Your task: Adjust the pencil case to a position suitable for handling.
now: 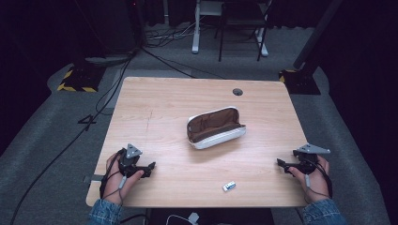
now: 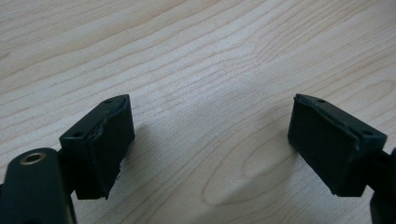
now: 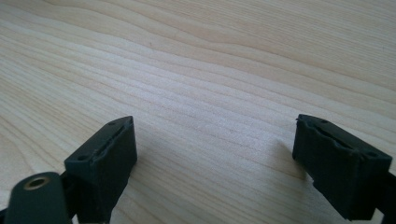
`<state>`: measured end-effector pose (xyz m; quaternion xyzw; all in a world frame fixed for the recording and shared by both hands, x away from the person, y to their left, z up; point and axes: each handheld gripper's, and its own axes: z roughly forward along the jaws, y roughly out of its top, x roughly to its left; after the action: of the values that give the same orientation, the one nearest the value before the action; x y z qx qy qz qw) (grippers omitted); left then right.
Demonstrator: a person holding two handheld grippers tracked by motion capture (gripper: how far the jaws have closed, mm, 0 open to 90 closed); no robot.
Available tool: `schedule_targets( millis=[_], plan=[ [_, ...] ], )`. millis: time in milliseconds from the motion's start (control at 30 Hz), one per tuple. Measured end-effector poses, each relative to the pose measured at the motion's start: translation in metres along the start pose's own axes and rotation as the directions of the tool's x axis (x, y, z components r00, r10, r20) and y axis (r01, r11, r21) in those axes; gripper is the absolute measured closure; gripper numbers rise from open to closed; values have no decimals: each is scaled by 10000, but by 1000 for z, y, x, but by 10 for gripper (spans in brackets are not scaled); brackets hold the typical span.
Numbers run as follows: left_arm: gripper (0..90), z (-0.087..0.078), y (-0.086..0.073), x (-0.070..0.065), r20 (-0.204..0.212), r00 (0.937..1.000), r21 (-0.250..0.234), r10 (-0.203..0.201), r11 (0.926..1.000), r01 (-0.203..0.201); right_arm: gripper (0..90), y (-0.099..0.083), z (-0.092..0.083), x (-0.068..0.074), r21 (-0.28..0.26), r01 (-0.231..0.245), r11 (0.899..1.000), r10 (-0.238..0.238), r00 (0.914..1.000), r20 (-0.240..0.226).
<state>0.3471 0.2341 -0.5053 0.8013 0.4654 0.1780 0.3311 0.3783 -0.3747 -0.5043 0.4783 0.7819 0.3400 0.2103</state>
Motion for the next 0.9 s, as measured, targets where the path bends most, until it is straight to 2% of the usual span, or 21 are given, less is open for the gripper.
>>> schedule_targets(
  millis=[100,300,433,500,567,900],
  plan=[
    [150,0,1,-1,-8,10000,42,-87,10000,87,154,-1,-1,0,-17,-9,10000,9,10000,-35],
    [145,3,4,-2,6,10000,48,33,10000,-33,207,-3,-4,2,-129,4,9999,-4,10000,-37],
    [145,4,5,-3,65,10000,57,15,10000,-15,295,-4,-6,4,-245,-12,9997,10,10000,-94],
    [145,4,5,-4,74,10000,65,5,10000,-5,332,-3,-8,6,-151,-79,9999,74,9994,-327],
    [145,4,5,-4,42,10000,47,74,10000,-75,333,-1,-11,9,-283,-224,9993,209,9984,-522],
    [144,5,5,-6,111,9999,80,70,9999,-71,342,6,-23,21,-601,-184,9980,139,9971,-752]
  ],
)
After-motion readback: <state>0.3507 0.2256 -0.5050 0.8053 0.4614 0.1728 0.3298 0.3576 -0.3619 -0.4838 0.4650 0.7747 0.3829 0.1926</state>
